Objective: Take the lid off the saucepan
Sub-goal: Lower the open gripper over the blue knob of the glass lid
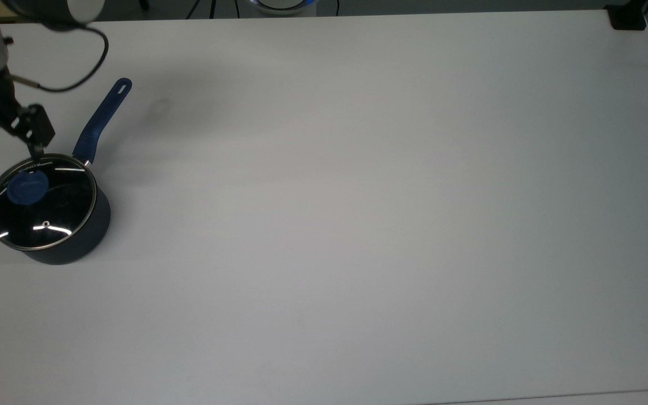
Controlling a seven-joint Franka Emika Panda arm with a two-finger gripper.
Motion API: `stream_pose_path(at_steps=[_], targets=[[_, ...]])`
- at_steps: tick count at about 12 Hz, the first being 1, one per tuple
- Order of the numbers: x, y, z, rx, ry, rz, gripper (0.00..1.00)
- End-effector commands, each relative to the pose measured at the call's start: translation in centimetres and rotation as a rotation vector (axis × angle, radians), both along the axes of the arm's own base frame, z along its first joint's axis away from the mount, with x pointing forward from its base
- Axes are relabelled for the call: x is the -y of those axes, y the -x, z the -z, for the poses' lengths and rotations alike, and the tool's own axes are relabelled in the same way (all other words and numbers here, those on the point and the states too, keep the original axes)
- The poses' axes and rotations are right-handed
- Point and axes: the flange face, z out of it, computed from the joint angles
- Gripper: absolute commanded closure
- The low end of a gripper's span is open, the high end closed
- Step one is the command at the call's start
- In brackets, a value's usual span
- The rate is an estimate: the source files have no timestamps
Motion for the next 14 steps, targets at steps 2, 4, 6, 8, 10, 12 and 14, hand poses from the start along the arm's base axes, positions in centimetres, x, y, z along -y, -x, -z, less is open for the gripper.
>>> stream_pose_path(at_steps=[2, 4, 6, 8, 10, 12, 14], targets=[[-0.7, -2.0, 3.4, 0.053, -0.010, -0.001, 0.00], [-1.3, -2.8, 4.4, 0.077, -0.019, 0.012, 0.00], [-1.6, -2.9, 4.9, 0.071, -0.025, 0.010, 0.00], [-1.8, -2.8, 3.7, 0.081, -0.028, 0.008, 0.00], [-2.0, -2.7, 2.2, 0.102, -0.029, 0.008, 0.00], [-2.3, -2.7, 2.6, 0.090, -0.047, 0.010, 0.00], [-3.3, -3.2, 2.8, 0.087, -0.048, -0.002, 0.00]])
